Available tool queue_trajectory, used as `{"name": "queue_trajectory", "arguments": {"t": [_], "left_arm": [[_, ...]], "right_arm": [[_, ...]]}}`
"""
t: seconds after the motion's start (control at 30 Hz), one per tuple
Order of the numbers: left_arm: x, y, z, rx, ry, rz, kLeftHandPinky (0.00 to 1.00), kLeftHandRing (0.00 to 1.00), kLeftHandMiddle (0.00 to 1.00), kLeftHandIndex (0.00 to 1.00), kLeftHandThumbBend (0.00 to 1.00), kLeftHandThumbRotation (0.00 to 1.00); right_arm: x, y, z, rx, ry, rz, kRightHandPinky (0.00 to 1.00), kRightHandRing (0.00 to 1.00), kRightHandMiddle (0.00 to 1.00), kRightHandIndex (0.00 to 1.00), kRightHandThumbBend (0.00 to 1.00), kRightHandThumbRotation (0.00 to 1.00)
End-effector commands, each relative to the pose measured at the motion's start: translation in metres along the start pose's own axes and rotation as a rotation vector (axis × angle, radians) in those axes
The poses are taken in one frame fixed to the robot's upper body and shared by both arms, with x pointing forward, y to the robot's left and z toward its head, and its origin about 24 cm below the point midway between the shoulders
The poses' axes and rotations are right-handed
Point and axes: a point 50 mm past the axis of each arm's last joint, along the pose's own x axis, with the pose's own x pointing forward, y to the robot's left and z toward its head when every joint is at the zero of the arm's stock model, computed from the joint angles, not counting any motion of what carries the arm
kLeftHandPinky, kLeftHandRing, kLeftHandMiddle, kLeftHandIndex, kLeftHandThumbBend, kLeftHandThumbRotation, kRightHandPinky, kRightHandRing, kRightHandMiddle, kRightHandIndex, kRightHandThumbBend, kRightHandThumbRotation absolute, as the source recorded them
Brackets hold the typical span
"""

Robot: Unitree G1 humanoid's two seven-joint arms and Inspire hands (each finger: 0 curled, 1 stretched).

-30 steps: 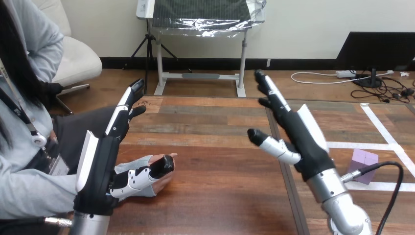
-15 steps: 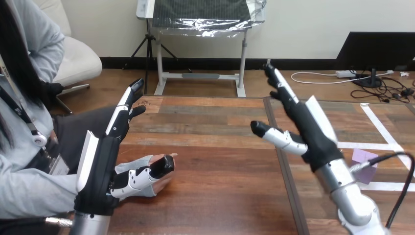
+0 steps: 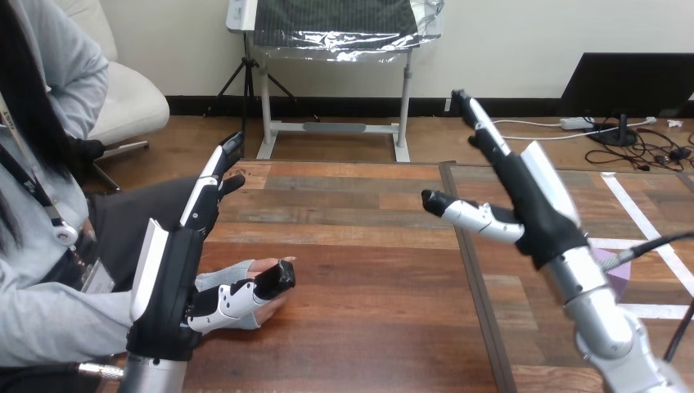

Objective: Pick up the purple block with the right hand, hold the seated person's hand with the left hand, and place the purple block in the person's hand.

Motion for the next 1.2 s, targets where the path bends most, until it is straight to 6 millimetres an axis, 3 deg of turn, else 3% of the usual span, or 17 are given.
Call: {"name": "queue_trajectory", "arguments": {"t": [0.0, 1.17], "left_arm": [[0.017, 0.003, 0.006, 0.008, -0.078, 0.006, 0.87, 0.95, 0.96, 0.94, 1.0, 0.73], [0.014, 0.005, 0.008, 0.004, -0.095, 0.002, 0.88, 0.96, 0.97, 0.95, 1.0, 0.73]], "right_arm": [[0.03, -0.032, 0.021, -0.077, -0.099, -0.075, 0.93, 1.0, 1.0, 1.0, 1.0, 0.79], [0.032, -0.082, -0.017, -0.298, 0.204, -0.103, 0.9, 1.0, 0.97, 0.99, 1.0, 0.82]]}}
